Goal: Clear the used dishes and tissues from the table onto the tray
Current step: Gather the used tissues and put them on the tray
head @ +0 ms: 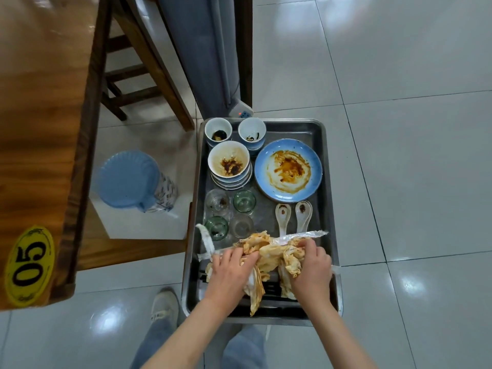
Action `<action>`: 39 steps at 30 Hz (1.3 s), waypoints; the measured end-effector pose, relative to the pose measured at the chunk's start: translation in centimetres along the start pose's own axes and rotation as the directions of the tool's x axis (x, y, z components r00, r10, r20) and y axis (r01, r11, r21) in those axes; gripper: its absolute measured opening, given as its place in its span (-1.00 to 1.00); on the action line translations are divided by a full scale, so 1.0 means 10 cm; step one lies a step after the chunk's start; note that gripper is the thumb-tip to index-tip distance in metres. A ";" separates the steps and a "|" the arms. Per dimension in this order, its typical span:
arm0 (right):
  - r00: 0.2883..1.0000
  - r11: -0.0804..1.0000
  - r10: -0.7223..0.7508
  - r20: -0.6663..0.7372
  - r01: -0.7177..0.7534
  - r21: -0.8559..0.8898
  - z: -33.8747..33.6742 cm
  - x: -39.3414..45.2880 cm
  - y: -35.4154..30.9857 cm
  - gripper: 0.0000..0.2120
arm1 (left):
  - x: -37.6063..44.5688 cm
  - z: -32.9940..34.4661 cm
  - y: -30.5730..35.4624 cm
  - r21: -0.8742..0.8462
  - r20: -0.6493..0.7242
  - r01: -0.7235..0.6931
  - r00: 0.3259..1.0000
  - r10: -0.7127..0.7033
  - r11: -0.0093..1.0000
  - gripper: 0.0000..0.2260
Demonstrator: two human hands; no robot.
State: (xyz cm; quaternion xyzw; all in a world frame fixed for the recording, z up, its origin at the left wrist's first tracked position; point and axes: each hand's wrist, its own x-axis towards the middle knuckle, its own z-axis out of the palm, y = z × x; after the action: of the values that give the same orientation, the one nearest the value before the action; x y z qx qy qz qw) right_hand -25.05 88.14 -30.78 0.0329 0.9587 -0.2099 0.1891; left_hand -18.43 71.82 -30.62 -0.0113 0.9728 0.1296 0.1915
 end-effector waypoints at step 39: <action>0.999 0.980 -0.012 0.040 0.004 0.197 0.04 -0.25 -0.07 -0.54 | -0.23 -0.01 -0.04 -0.096 -0.091 0.120 0.988 -0.129 0.988 -0.02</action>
State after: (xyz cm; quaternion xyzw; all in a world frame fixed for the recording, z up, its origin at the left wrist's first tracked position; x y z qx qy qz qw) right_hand -22.66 87.34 -29.90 0.0432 0.9292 -0.3053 0.2039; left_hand -16.33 71.32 -29.80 -0.0870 0.9715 0.1605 0.1513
